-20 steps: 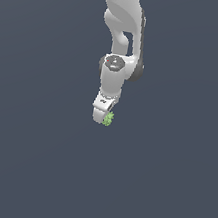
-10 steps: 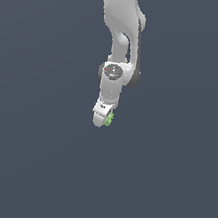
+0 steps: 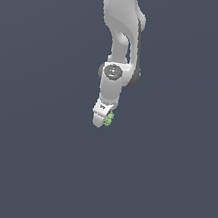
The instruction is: Pick up the object and move it to a goal position.
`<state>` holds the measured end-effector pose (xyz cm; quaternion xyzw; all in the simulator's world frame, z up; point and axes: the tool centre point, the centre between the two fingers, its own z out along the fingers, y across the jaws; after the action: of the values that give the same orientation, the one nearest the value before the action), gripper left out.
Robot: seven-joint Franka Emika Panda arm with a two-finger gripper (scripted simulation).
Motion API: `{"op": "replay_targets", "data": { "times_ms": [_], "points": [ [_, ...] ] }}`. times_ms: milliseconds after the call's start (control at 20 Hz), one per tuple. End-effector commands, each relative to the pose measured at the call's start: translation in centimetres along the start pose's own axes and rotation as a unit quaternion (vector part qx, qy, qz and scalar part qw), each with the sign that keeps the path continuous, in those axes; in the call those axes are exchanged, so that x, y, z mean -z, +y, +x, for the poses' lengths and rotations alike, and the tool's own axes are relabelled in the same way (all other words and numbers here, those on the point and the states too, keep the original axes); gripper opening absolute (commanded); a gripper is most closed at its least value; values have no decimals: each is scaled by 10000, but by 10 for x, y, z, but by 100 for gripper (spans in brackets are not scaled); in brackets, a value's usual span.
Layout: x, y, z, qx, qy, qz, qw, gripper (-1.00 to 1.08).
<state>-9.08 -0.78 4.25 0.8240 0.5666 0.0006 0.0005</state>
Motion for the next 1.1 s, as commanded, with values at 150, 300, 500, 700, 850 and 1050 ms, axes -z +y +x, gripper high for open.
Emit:
{"op": "replay_targets", "data": {
  "times_ms": [150, 300, 500, 700, 850, 1050],
  "points": [
    [0, -1, 1, 2, -2, 0, 10000, -100],
    [0, -5, 7, 2, -2, 0, 10000, -100],
    [1, -16, 22, 2, -2, 0, 10000, -100],
    [2, -32, 46, 2, -2, 0, 10000, -100],
    [2, -48, 70, 2, -2, 3, 10000, -100],
    [4, -73, 108, 2, -2, 3, 10000, -100]
  ]
}}
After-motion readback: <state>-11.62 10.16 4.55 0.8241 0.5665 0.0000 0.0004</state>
